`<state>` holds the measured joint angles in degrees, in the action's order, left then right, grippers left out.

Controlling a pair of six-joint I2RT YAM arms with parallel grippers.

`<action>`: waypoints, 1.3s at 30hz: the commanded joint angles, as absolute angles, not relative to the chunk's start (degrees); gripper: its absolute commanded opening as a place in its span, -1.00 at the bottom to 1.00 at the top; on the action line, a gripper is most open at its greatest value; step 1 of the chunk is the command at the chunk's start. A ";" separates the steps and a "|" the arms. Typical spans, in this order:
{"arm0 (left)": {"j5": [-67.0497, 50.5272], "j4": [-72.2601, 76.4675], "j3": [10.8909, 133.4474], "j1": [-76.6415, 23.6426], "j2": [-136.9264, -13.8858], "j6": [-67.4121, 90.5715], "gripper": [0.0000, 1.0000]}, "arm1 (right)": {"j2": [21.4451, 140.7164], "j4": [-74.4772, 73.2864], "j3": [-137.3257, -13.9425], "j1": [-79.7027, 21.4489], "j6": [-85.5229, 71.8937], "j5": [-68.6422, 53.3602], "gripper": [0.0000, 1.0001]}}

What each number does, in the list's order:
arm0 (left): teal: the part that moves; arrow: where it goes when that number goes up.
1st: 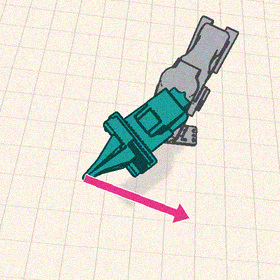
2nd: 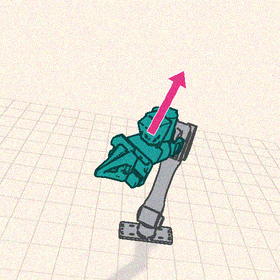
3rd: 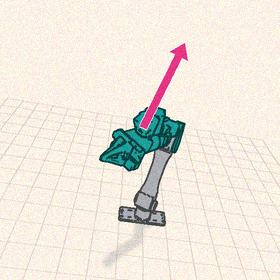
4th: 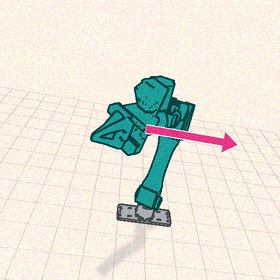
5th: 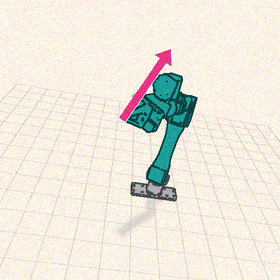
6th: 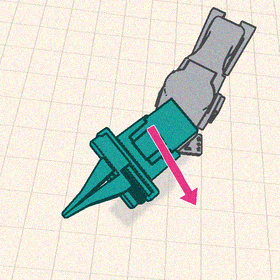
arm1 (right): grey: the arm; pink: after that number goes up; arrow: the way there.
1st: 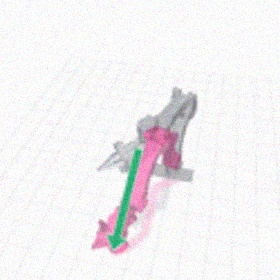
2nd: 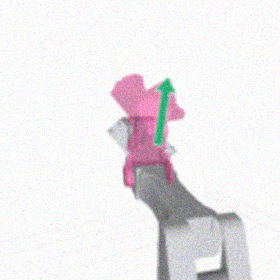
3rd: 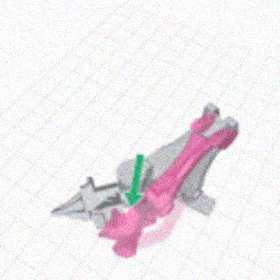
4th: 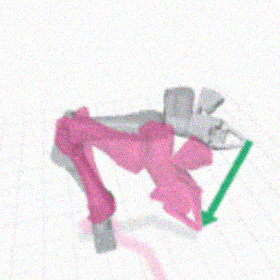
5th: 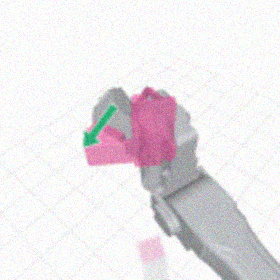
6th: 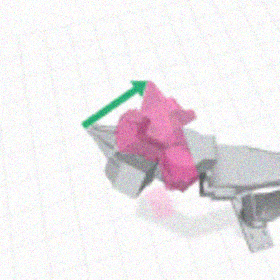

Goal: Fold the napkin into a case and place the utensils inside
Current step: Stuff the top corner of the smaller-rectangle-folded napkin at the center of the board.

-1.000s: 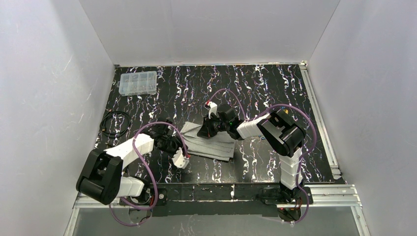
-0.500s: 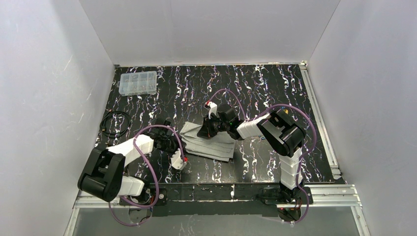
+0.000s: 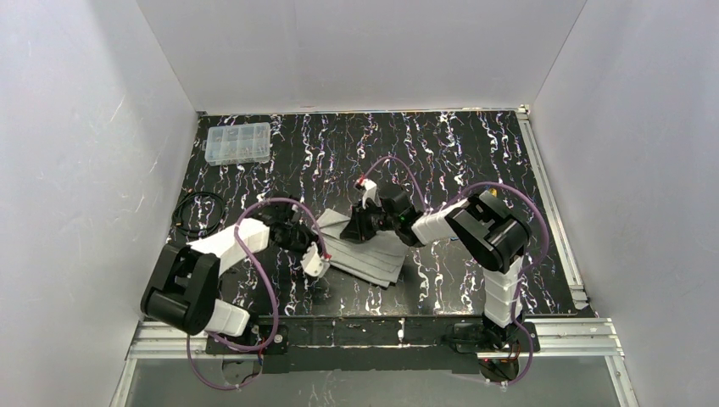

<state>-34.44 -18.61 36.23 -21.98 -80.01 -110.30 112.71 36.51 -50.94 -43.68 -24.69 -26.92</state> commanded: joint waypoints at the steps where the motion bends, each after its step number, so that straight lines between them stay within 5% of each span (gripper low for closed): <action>1: -35.77 -29.70 44.72 -23.25 -83.61 -101.50 -1.00 | 107.87 45.77 -43.81 -44.51 -23.08 -27.16 -0.37; 10: -35.39 -41.10 51.22 -23.82 -88.02 -97.20 -1.00 | 98.52 52.14 -37.72 -44.88 -17.58 -23.13 0.20; 11: -35.22 -41.90 51.51 -23.90 -88.31 -97.11 -1.00 | 97.38 51.80 -37.11 -45.11 -16.67 -22.59 0.34; 12: -34.98 -42.54 51.49 -23.93 -88.47 -97.35 -1.00 | 96.21 50.78 -36.80 -45.34 -15.60 -21.69 0.84; 13: -34.63 -42.63 51.16 -23.91 -88.39 -98.07 -1.00 | 94.97 49.06 -36.68 -45.52 -14.63 -20.54 0.96; 23: -31.29 -37.47 45.20 -23.95 -86.28 -105.84 -0.61 | 89.30 41.41 -36.37 -46.40 -12.44 -10.66 0.97; 27: -29.99 -35.23 43.07 -23.92 -85.72 -108.27 -0.57 | 93.32 29.20 -45.40 -46.30 -14.79 -10.03 0.97; 39: -26.90 -34.38 38.79 -23.78 -84.82 -117.08 -0.35 | 86.84 30.83 -42.58 -46.49 -7.34 -6.33 0.97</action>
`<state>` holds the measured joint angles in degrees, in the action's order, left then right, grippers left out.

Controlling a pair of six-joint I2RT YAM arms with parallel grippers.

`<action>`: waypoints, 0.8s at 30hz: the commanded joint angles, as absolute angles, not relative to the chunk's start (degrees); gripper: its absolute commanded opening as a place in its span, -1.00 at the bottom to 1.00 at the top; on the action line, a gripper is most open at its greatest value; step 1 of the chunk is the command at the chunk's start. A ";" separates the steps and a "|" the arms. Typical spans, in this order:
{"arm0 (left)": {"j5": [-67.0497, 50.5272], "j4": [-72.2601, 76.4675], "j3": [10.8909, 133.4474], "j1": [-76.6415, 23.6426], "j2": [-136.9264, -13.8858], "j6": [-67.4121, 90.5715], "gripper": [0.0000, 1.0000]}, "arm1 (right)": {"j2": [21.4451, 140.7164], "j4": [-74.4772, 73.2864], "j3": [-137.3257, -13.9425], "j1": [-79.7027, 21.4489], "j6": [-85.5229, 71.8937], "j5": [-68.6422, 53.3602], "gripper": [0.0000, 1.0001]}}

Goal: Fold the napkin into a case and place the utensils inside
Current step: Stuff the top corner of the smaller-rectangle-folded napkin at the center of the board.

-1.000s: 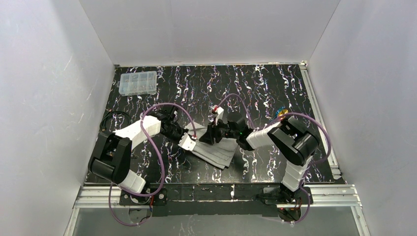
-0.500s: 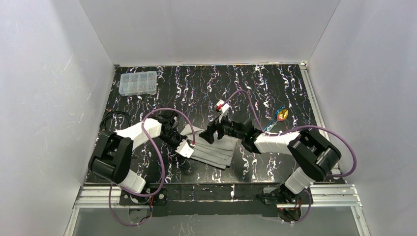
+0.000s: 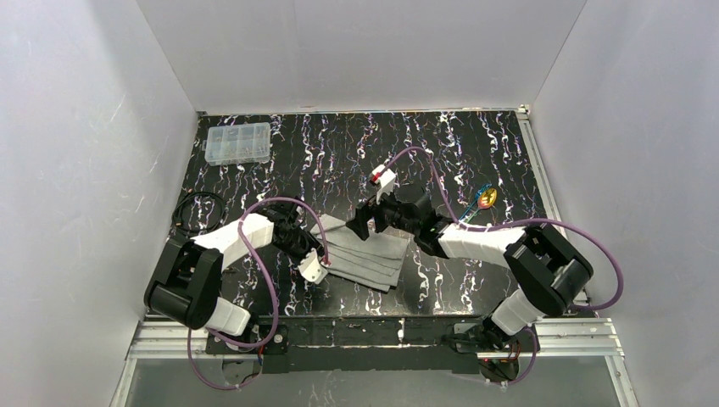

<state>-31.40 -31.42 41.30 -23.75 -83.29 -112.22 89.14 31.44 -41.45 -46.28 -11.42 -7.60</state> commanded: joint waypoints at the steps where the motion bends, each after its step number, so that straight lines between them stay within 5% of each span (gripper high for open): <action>1: -26.82 -35.36 39.22 -23.79 -84.89 -117.20 -0.32 | 87.03 30.95 -42.67 -46.53 -7.63 -7.24 0.97; 8: -25.47 -45.07 44.02 -23.73 -84.42 -116.99 -0.16 | 87.79 29.61 -43.45 -46.58 -7.77 -7.51 0.97; 24: -23.99 -57.41 48.84 -23.18 -80.29 -117.73 -0.14 | 94.87 32.53 -45.72 -49.91 -11.93 -8.31 0.97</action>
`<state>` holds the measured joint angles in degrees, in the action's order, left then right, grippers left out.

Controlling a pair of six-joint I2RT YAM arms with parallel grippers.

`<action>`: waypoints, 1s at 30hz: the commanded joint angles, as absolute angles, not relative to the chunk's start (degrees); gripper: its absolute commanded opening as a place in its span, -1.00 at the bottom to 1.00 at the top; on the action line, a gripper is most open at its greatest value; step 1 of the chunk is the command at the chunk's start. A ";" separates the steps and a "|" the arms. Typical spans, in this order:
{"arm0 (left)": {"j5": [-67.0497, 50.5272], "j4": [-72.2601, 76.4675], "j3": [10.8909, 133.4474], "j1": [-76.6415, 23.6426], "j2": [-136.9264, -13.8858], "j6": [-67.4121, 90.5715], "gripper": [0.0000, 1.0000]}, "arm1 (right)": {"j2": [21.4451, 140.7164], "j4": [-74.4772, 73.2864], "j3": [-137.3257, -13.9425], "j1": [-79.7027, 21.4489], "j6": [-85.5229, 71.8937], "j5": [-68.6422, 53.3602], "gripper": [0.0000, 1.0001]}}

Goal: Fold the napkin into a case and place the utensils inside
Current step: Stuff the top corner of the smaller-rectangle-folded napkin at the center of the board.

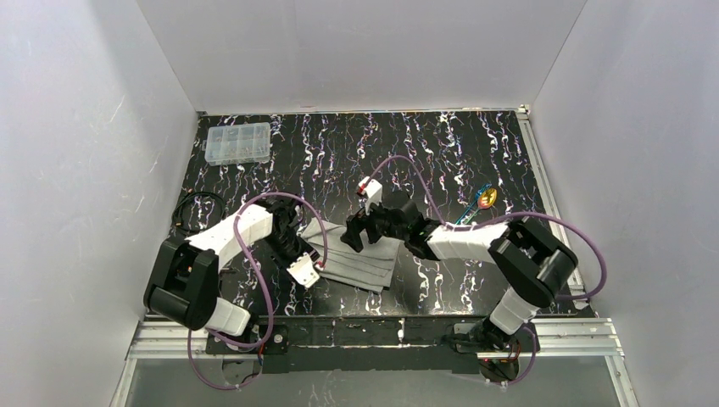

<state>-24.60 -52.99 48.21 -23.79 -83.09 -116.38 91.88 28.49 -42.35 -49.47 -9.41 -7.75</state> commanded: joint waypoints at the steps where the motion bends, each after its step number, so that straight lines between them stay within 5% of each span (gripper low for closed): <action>1: -23.92 -56.78 48.15 -22.68 -79.85 -118.80 -0.14 | 95.84 33.33 -46.16 -49.99 -12.60 -8.67 0.94; 13: -25.97 -36.33 38.10 -18.33 -78.33 -125.07 -0.18 | 102.66 36.35 -50.81 -50.69 -15.56 -12.75 0.73; 30: -34.42 -29.72 30.95 -17.64 -75.48 -132.69 -0.33 | 108.75 39.11 -49.47 -52.21 -18.38 -14.36 0.53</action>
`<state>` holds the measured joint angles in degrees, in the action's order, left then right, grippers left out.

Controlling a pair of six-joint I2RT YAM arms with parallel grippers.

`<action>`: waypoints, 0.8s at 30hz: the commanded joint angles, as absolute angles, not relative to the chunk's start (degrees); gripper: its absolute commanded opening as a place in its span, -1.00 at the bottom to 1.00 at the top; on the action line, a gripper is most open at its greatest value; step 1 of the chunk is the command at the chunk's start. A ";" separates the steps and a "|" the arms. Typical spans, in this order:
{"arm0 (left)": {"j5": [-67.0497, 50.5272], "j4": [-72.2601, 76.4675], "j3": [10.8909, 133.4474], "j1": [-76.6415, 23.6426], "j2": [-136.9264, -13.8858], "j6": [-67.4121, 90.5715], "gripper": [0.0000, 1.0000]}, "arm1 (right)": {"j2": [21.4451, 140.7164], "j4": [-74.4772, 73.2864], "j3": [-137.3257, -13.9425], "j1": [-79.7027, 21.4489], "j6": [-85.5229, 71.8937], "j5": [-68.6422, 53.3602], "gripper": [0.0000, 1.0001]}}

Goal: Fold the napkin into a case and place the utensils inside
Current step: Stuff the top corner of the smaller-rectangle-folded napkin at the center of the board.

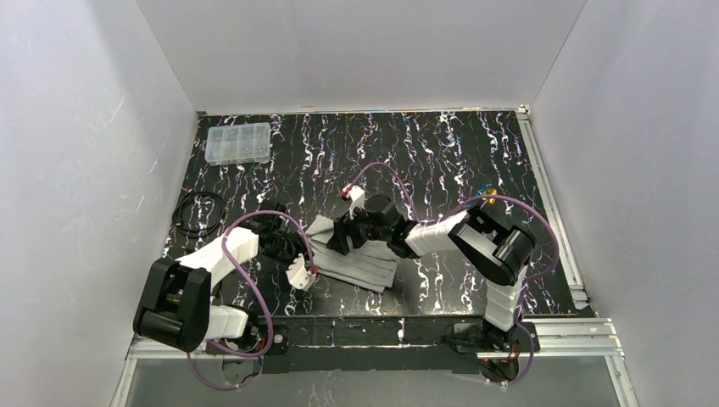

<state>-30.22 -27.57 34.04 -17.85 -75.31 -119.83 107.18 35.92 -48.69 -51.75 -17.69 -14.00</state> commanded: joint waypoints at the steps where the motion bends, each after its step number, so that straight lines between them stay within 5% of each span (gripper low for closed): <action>1: -35.16 -29.63 30.93 -17.60 -75.39 -132.71 -0.37 | 109.07 39.18 -49.47 -52.16 -18.52 -14.23 0.51; 11: -39.85 -29.46 29.95 -17.56 -74.18 -133.19 -0.98 | 109.32 40.55 -47.28 -52.34 -18.79 -12.59 0.44; 17: -40.61 -29.81 30.59 -17.58 -74.59 -130.63 -1.00 | 106.85 44.09 -45.06 -52.69 -17.50 -13.14 0.48; 22: -39.39 -35.96 34.44 -17.58 -75.55 -125.29 -1.00 | 97.47 44.73 -41.07 -52.78 -11.57 -9.51 0.95; 24: -38.66 -38.80 36.01 -17.58 -76.25 -123.47 -1.00 | 93.64 41.60 -41.45 -52.80 -8.47 -7.71 0.97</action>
